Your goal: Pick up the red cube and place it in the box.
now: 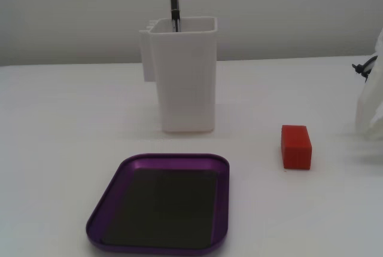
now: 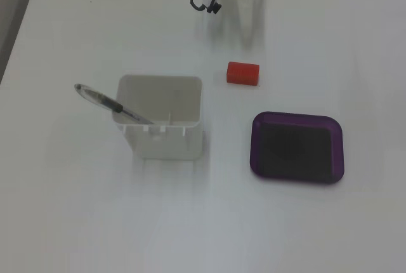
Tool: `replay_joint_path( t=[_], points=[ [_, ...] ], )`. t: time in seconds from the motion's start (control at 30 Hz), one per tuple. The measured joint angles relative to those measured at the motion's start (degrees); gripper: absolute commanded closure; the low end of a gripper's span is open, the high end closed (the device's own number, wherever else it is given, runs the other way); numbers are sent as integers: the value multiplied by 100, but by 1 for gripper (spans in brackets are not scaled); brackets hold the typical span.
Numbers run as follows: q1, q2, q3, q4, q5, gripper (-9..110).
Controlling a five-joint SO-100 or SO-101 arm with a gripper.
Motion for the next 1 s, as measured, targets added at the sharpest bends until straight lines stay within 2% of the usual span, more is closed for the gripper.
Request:
replay_joint_path(
  t=[0.43,0.83,1.0],
  points=[
    [26,0,-53,-26,-26,101],
    [44,-9,-896,-545,0,101],
    [79,-817,-1107,-659,0,100]
  ],
)
